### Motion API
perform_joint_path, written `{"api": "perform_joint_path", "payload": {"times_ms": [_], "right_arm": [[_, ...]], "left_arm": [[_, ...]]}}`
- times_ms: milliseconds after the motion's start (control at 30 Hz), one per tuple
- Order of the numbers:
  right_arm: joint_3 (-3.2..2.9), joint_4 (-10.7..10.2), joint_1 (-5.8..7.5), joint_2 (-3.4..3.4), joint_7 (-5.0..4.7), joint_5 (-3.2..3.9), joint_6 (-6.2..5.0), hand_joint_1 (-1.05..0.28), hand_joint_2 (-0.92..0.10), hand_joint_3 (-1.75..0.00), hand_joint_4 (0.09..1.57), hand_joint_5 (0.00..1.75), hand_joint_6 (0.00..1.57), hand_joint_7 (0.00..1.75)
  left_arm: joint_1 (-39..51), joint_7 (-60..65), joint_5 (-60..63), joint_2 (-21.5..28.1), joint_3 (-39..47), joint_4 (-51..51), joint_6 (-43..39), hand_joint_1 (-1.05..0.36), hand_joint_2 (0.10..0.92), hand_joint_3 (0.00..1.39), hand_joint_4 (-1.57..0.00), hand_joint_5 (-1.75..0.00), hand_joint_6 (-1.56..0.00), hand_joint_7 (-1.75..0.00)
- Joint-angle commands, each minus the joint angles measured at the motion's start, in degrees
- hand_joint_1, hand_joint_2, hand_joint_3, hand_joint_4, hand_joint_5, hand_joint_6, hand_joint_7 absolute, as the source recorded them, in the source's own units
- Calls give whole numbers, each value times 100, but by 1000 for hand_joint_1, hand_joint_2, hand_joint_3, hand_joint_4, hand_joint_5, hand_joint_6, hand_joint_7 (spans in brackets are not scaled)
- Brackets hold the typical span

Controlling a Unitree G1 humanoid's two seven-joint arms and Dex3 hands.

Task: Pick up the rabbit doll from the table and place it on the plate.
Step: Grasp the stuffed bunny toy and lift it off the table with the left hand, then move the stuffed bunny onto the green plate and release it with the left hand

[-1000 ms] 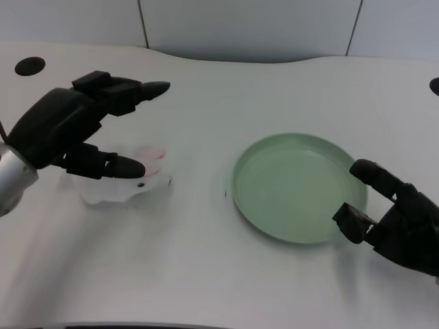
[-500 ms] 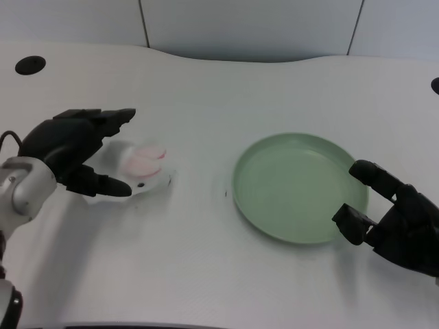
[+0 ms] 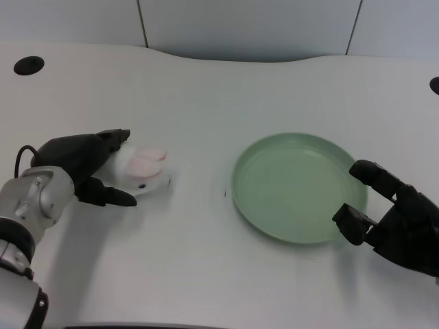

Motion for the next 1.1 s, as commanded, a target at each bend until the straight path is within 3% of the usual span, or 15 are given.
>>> {"api": "perform_joint_path", "payload": {"times_ms": [33, 100, 167, 300, 400, 533, 567, 667, 700, 767, 900, 967, 1033, 1067, 1100], "right_arm": [[-9, -48, 43, -74, 24, 42, 11, -729, -921, -359, 515, 1746, 528, 1221], [-6, -65, 49, -64, 18, 44, 3, -727, -921, -357, 513, 1746, 531, 1216], [-3, -79, 58, -58, 14, 42, -21, -732, -921, -364, 514, 1746, 535, 1213], [-10, -119, 80, -38, 21, 62, -18, -732, -921, -361, 518, 1746, 536, 1208], [-20, -223, 123, -19, -21, 85, -8, -743, -921, -345, 533, 1746, 549, 1222], [-22, -318, 153, -7, -68, 103, 70, -747, -921, -319, 543, 1746, 552, 1233], [-24, -336, 157, -8, -68, 109, 75, -751, -921, -315, 543, 1746, 546, 1234], [-42, -424, 183, -13, -93, 143, 114, -742, -921, -312, 541, 1746, 542, 1246], [-45, -455, 192, -14, -106, 152, 135, -738, -921, -310, 541, 1746, 541, 1250], [-45, -463, 192, -20, -71, 173, 208, -741, -921, -295, 540, 1746, 534, 1248], [-32, -494, 236, -15, -13, 184, 176, -734, -921, -326, 548, 1746, 538, 1260], [-26, -472, 237, -20, -11, 178, 190, -728, -921, -339, 545, 1746, 539, 1258], [-17, -459, 230, -27, -32, 167, 212, -727, -921, -341, 545, 1746, 544, 1254], [-13, -451, 225, -30, -35, 162, 222, -726, -921, -340, 538, 1746, 544, 1244], [-11, -445, 221, -33, -34, 159, 227, -725, -921, -340, 536, 1746, 545, 1239]], "left_arm": [[81, 429, 150, -81, -176, 67, 195, -622, 830, 3, -535, -218, -437, -64], [62, 657, 353, -159, -396, 88, 379, -504, 830, 7, -696, -269, -567, -66], [35, 705, 474, -216, -548, 110, 544, -487, 834, 4, -764, -340, -653, -68], [2, 758, 624, -297, -754, 136, 724, -478, 850, 1, -634, -898, -851, -45], [-61, 849, 884, -391, -1049, 160, 963, -474, 837, 0, -664, -1128, -1004, -103], [-133, 862, 991, -447, -1235, 173, 1067, -512, 850, 8, -733, -1224, -1108, -158], [-158, 863, 991, -465, -1257, 174, 1077, -556, 884, 8, -761, -1275, -1109, -307], [-313, 790, 785, -505, -1096, 158, 984, -560, 916, 25, -722, -1454, -812, -1052], [-360, 765, 722, -510, -1042, 153, 953, -556, 919, 50, -689, -1522, -722, -1219], [-511, 752, 679, -493, -994, 140, 875, -574, 920, 90, -647, -1612, -658, -1332], [-888, 732, 630, -424, -956, 110, 748, -581, 921, 135, -662, -1489, -664, -1183], [-1098, 853, 652, -348, -975, 92, 607, -557, 921, 130, -618, -1690, -589, -1439], [-1284, 917, 660, -283, -981, 86, 528, -546, 921, 121, -640, -1682, -589, -1424], [-1355, 931, 663, -262, -985, 87, 518, -554, 921, 134, -687, -1450, -623, -1091], [-1395, 938, 665, -253, -990, 91, 516, -557, 921, 137, -711, -1358, -667, -919]]}}
